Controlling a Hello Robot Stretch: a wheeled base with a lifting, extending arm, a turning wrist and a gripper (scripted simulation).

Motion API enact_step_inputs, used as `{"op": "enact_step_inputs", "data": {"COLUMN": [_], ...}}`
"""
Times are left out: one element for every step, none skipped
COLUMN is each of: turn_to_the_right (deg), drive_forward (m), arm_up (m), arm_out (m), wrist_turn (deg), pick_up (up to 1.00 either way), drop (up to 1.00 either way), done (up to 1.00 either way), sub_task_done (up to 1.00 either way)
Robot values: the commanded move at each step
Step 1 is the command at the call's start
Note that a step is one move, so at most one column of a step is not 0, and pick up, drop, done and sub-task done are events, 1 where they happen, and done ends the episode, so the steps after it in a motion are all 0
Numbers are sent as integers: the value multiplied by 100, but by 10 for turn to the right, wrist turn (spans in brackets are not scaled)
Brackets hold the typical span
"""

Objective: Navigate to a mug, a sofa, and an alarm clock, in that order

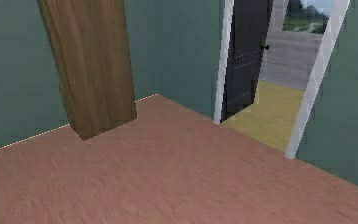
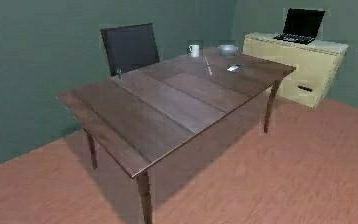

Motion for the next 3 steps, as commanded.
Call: {"op": "enact_step_inputs", "data": {"turn_to_the_right": [0,300,30], "drive_forward": [45,0,0], "arm_up": [0,0,0], "arm_out": [0,0,0], "wrist_turn": [0,0,0], "pick_up": [0,0,0], "drop": [0,0,0], "done": [0,0,0], "sub_task_done": [0,0,0]}}
